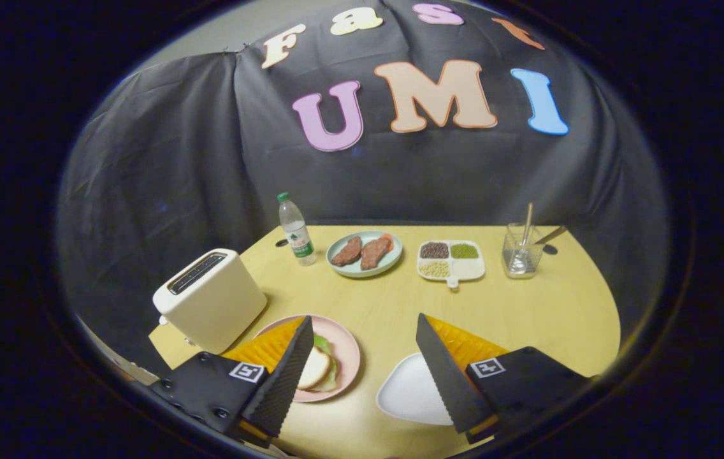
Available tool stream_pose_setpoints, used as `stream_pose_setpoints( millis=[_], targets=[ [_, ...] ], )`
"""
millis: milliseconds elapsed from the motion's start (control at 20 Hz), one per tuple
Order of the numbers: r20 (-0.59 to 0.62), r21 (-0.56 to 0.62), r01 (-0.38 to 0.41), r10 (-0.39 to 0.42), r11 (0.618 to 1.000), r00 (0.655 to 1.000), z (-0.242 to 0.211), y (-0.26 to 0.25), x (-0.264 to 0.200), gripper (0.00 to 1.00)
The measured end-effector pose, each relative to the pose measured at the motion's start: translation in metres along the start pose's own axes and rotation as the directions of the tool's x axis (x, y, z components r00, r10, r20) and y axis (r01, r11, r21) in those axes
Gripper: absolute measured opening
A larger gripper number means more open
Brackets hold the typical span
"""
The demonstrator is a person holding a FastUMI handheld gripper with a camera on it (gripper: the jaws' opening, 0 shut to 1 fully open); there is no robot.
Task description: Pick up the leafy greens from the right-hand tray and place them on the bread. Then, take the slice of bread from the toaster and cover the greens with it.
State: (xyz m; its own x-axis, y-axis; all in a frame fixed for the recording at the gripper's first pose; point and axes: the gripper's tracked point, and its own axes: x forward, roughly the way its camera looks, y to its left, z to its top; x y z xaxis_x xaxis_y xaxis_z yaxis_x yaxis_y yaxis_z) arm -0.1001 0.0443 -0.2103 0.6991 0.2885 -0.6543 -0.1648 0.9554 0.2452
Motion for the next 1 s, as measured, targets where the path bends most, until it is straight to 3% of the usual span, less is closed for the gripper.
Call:
stream_pose_setpoints(
  millis=[250, 550, 800, 1000],
  targets=[
    [0.124, -0.062, 0.048, -0.040, 0.997, 0.991, 0.033, -0.006, -0.014, 1.00],
    [0.300, -0.074, 0.136, -0.108, 0.988, 0.948, 0.071, -0.008, -0.028, 1.00],
    [0.362, -0.068, 0.172, -0.136, 0.983, 0.922, 0.089, -0.011, -0.031, 1.00],
    [0.353, -0.058, 0.190, -0.158, 0.980, 0.922, 0.091, -0.016, -0.028, 1.00]
  ],
)
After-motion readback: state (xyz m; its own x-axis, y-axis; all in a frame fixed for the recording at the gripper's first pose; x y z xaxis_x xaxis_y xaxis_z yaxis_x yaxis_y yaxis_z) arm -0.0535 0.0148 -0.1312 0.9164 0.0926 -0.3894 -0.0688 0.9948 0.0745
